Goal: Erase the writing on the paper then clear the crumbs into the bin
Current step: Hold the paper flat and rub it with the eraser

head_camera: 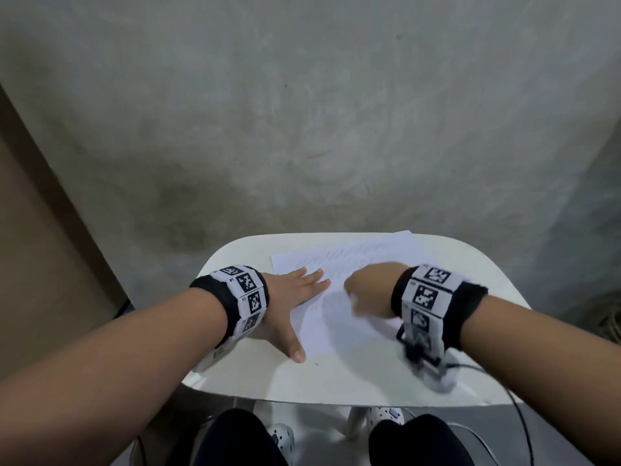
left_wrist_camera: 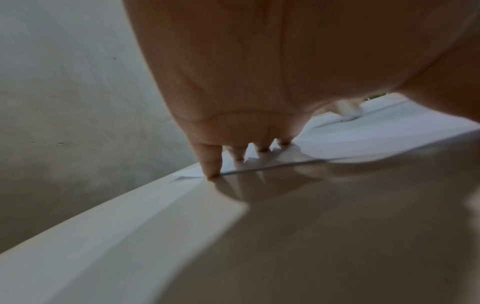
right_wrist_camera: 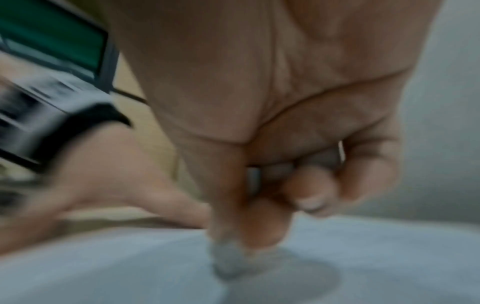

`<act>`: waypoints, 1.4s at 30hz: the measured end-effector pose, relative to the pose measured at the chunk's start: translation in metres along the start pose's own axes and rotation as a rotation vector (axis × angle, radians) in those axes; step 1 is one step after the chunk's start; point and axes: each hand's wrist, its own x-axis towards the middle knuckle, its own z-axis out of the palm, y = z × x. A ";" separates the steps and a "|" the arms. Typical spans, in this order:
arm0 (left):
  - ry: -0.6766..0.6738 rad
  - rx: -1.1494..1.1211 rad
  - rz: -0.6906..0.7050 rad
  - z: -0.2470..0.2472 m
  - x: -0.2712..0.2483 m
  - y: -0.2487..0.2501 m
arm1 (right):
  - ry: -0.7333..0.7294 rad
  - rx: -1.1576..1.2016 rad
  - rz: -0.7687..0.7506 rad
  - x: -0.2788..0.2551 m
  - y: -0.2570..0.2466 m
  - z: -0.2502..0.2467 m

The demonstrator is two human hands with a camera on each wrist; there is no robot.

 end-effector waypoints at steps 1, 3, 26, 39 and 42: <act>-0.007 0.007 0.000 -0.001 -0.002 0.000 | 0.018 0.096 0.051 0.002 0.018 -0.004; -0.028 0.006 0.006 -0.002 -0.005 -0.001 | 0.054 0.366 0.102 0.003 0.055 -0.005; 0.135 0.052 0.020 -0.056 0.067 0.070 | 0.009 0.244 0.281 0.004 0.094 0.006; 0.138 0.059 0.006 -0.052 0.069 0.070 | -0.072 0.079 0.172 -0.006 0.066 -0.002; 0.149 0.041 0.016 -0.053 0.067 0.074 | -0.199 0.043 0.065 -0.012 0.040 0.002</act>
